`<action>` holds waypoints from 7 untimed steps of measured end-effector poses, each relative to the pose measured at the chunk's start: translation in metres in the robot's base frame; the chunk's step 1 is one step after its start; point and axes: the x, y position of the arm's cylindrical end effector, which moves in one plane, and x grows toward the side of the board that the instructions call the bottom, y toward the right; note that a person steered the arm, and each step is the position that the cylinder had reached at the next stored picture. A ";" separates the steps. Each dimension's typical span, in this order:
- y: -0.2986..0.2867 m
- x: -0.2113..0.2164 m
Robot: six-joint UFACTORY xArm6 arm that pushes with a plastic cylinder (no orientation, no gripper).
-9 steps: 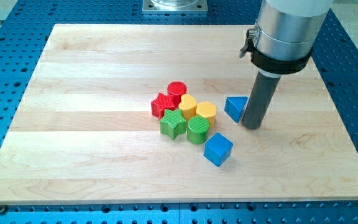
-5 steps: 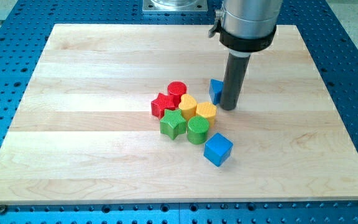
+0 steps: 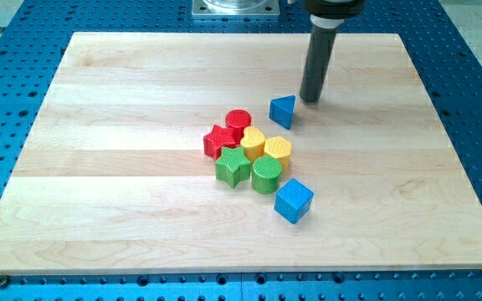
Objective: Move the triangle into the hexagon
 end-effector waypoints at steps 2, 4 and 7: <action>-0.029 0.044; -0.006 0.069; -0.015 0.075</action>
